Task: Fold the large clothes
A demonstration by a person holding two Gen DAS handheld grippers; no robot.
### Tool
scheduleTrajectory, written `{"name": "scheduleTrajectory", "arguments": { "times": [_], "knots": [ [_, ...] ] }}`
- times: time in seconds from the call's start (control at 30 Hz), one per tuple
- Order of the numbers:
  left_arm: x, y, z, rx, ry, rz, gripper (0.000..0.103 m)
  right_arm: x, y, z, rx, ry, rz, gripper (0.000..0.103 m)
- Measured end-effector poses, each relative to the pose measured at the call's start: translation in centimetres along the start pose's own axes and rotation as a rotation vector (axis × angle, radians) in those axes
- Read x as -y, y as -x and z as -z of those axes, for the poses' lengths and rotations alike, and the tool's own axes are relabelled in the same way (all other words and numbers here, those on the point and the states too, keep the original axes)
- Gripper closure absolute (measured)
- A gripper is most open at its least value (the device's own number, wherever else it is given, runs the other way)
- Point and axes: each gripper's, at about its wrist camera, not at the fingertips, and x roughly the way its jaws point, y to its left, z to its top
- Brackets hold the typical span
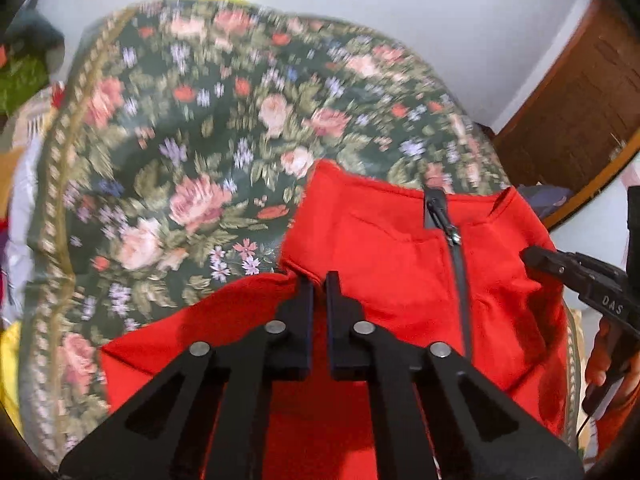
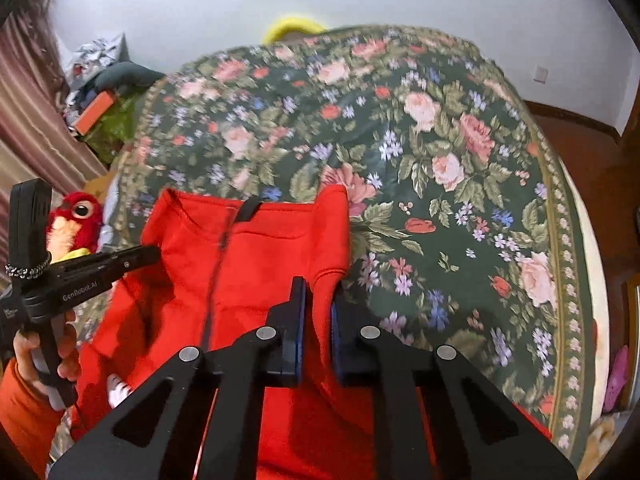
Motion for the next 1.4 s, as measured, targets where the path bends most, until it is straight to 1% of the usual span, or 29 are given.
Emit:
{"name": "scheduleTrajectory", "arguments": {
  "times": [0.17, 0.3, 0.47, 0.53, 0.8, 1.0, 1.07, 1.13, 1.2, 1.27, 1.4],
  "knots": [
    [1.3, 5.9, 1.8, 0.061, -0.061, 0.029, 0.100, -1.5, 4.1, 1.4, 0.041, 0.021, -0.035, 0.097],
    [2.5, 9.5, 4.1, 0.086, -0.119, 0.017, 0.100, -3.1, 7.0, 3.7, 0.052, 0.053, -0.054, 0.097],
    [4.4, 13.0, 8.5, 0.100, -0.217, -0.023, 0.101, -5.1, 9.7, 7.3, 0.047, 0.098, -0.058, 0.097],
    [4.7, 13.8, 10.4, 0.097, -0.224, -0.025, 0.102, -5.5, 10.4, 8.7, 0.043, 0.100, -0.064, 0.097],
    [3.7, 14.2, 17.1, 0.038, -0.177, -0.012, 0.102, -5.8, 11.4, 14.4, -0.005, 0.064, -0.080, 0.097],
    [2.5, 13.0, 22.1, -0.046, -0.097, 0.043, 0.102, -5.4, 10.9, 18.5, -0.053, 0.021, -0.068, 0.098],
    [2.5, 12.9, 23.6, -0.060, -0.083, 0.072, 0.102, -5.1, 10.9, 19.6, -0.063, 0.005, -0.066, 0.098],
    [2.9, 12.9, 24.8, -0.073, -0.090, 0.077, 0.102, -4.7, 10.9, 20.6, -0.072, -0.006, -0.055, 0.099],
    [3.4, 12.8, 26.0, -0.089, -0.115, 0.057, 0.102, -4.4, 10.8, 21.3, -0.083, -0.010, -0.027, 0.099],
    [3.9, 12.8, 26.9, -0.105, -0.145, 0.033, 0.102, -4.1, 10.9, 22.0, -0.097, -0.025, -0.027, 0.099],
    [4.3, 14.0, 27.4, -0.083, -0.182, -0.015, 0.102, -4.3, 12.0, 22.3, -0.081, -0.013, -0.007, 0.098]
  ]
}}
